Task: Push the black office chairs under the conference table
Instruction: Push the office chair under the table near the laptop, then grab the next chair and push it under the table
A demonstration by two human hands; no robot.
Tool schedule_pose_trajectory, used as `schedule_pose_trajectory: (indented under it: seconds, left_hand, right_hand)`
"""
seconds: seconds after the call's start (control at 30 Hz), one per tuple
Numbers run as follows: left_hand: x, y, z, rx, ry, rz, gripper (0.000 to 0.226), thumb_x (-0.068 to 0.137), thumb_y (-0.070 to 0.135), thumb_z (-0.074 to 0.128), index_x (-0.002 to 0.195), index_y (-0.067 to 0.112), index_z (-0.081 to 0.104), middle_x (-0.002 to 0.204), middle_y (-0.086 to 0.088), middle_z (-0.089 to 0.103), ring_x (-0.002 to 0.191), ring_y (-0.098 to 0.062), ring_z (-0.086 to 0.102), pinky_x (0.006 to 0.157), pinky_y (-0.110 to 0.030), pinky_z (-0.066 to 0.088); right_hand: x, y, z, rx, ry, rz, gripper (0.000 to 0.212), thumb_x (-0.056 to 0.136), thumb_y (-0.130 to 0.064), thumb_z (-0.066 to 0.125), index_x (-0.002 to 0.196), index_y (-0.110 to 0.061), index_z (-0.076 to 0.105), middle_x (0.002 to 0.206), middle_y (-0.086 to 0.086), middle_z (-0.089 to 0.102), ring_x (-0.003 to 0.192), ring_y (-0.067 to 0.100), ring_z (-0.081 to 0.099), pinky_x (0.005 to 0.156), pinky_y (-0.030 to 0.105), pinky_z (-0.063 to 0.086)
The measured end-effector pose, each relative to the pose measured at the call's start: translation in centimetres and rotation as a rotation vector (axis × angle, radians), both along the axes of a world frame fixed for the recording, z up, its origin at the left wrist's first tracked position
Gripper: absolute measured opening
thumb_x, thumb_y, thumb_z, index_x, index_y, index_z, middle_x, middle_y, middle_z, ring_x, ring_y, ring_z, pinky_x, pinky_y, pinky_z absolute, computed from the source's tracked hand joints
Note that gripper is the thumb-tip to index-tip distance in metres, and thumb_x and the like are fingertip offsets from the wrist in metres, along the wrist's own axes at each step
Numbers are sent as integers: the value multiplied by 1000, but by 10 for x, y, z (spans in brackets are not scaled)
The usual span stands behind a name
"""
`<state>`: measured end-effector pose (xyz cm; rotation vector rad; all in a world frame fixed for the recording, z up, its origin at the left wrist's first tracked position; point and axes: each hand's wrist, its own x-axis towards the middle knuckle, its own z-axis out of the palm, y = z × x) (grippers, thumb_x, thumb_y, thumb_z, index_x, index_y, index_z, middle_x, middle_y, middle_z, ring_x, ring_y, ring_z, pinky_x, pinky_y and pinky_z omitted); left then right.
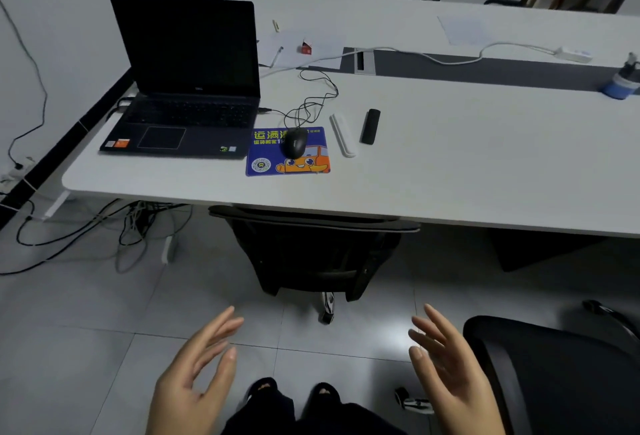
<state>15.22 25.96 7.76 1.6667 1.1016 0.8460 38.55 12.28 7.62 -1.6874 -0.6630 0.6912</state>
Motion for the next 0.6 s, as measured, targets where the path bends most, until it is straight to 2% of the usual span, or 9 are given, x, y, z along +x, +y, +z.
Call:
schedule_pose_trajectory:
  seconds: [0.07,0.1,0.13,0.2,0.27,0.33,0.43,0.5,0.6]
  left_hand:
    - [-4,2,2,-15,-9,7,39,69,43,54,106,55,59,106,19,69,101,0,63,87,-7,46]
    - [-5,4,4,-18,-11,-3,37,71,39,57,105,56,59,105,19,69,101,1,63,86,-5,46]
    - [-6,6,5,-16,-12,-28,38,75,31,61,104,56,60,104,19,69,100,2,63,85,-4,45]
    - [-6,8,6,-6,0,-82,55,82,4,66,101,55,61,103,19,69,99,3,63,82,-3,45]
    - [-9,9,10,-14,12,-164,62,81,-6,64,100,54,62,102,20,69,99,4,62,81,-2,45]
    - [-15,9,12,-33,13,-239,65,81,-8,63,97,54,62,101,22,69,98,6,62,80,-1,45]
    - [-28,5,13,-53,18,-379,62,78,-1,66,95,58,61,101,24,68,97,9,61,81,1,43]
    - [-35,-3,12,-62,37,-453,72,81,-12,61,95,59,61,101,25,68,97,8,61,82,1,43]
    - [-40,-21,12,-65,56,-578,74,81,-15,56,94,58,61,99,24,69,97,6,61,81,0,43]
  right_hand:
    - [-6,-6,4,9,-6,-40,47,65,-55,66,110,-50,53,116,-24,60,101,-2,61,80,8,49]
    - [-9,-9,6,15,-8,-70,48,66,-53,66,112,-48,55,115,-21,61,102,-1,61,80,8,49]
    - [-12,-14,6,21,-2,-111,45,70,-40,67,113,-45,56,113,-15,64,101,0,61,79,7,49]
    - [-23,-25,6,29,0,-183,47,78,-8,62,114,-36,55,109,-4,68,100,0,61,77,6,48]
    - [-41,-38,6,18,-25,-274,51,79,6,59,116,-30,54,115,0,64,99,0,62,77,5,48]
    - [-65,-54,4,6,-41,-383,53,79,5,60,116,-32,55,113,-2,65,100,2,63,79,7,48]
    - [-108,-80,3,-7,-33,-530,53,79,3,62,113,-37,56,109,-10,68,100,1,62,79,6,47]
    - [-137,-97,4,-18,-30,-620,51,80,2,61,112,-37,56,110,-15,65,99,0,62,78,4,47]
    - [-175,-125,3,-29,-11,-761,50,81,1,60,111,-39,56,111,-7,66,99,-1,61,78,4,47]
